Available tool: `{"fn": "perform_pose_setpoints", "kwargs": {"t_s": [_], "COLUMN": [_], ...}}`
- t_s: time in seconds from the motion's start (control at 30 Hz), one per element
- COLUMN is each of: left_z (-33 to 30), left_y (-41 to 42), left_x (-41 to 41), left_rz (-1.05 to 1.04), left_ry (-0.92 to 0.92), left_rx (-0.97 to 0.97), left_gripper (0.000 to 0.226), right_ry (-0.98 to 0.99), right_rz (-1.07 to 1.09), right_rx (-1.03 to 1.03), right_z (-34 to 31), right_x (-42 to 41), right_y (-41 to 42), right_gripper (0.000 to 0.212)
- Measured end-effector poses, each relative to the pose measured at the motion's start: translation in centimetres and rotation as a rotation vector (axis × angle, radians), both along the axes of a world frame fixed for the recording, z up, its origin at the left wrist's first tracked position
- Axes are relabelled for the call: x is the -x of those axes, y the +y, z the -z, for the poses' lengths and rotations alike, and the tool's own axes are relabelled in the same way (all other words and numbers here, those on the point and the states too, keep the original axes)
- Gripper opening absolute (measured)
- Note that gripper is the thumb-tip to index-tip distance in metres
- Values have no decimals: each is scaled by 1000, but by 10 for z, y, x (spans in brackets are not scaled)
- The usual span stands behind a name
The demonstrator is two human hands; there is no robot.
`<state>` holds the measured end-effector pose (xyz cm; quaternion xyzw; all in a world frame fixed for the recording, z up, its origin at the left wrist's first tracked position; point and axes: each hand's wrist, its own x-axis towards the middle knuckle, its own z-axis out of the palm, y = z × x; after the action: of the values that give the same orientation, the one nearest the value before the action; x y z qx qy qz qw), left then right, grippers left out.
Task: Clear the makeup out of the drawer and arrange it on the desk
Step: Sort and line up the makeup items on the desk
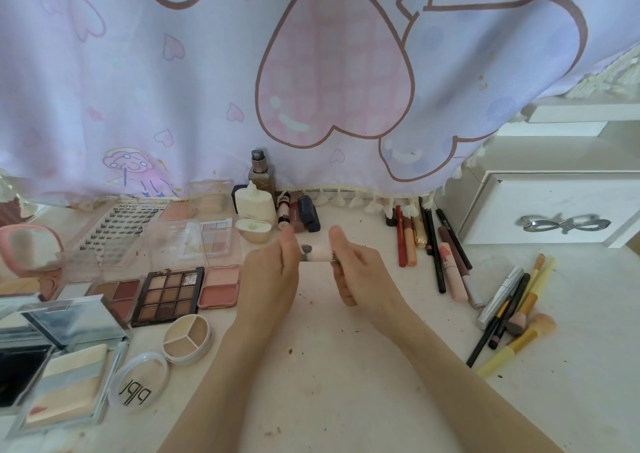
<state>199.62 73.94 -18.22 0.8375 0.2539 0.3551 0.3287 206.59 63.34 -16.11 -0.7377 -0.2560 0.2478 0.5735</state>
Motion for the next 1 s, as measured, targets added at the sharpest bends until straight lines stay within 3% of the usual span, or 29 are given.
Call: {"fn": "perform_pose_setpoints", "kwargs": {"t_s": [0.1, 0.2, 0.33, 0.47, 0.53, 0.6, 0.7, 0.8, 0.87, 0.93, 1.0], "left_z": [-2, -2, -7, -7, -7, -8, -7, -5, -1, 1, 2], "left_y": [-10, -17, -18, -17, -20, -23, -21, -14, -10, -10, -12], "left_x": [1, -2, -4, -4, -4, -4, -6, -5, -4, -4, -4], "left_rz": [82, 104, 26, 74, 122, 146, 133, 291, 377, 367, 301], "left_ry": [48, 6, -81, 6, -17, -40, -31, -72, -79, -35, 40], "left_rx": [-220, -181, 199, 371, 500, 570, 418, 282, 211, 150, 143], "left_gripper": [33, 34, 47, 39, 36, 42, 47, 6, 31, 28, 21], "right_ry": [391, 468, 210, -82, -283, -365, -292, -148, -25, 72, 46], "right_rz": [92, 99, 133, 187, 177, 180, 226, 294, 299, 278, 238], "right_rx": [-12, -26, -59, -96, -116, -141, -99, -61, -77, -88, -56], "right_z": [-3, -4, 0, 2, 0, -1, 0, 3, 5, 6, 8], "right_x": [-8, -9, -1, 1, 2, 2, -5, -16, -22, -24, -24], "right_y": [-4, -5, 1, 3, 0, -2, -3, -6, -7, -8, -7], "right_gripper": [45, 41, 41, 48, 50, 50, 49, 50, 49, 47, 46]}}
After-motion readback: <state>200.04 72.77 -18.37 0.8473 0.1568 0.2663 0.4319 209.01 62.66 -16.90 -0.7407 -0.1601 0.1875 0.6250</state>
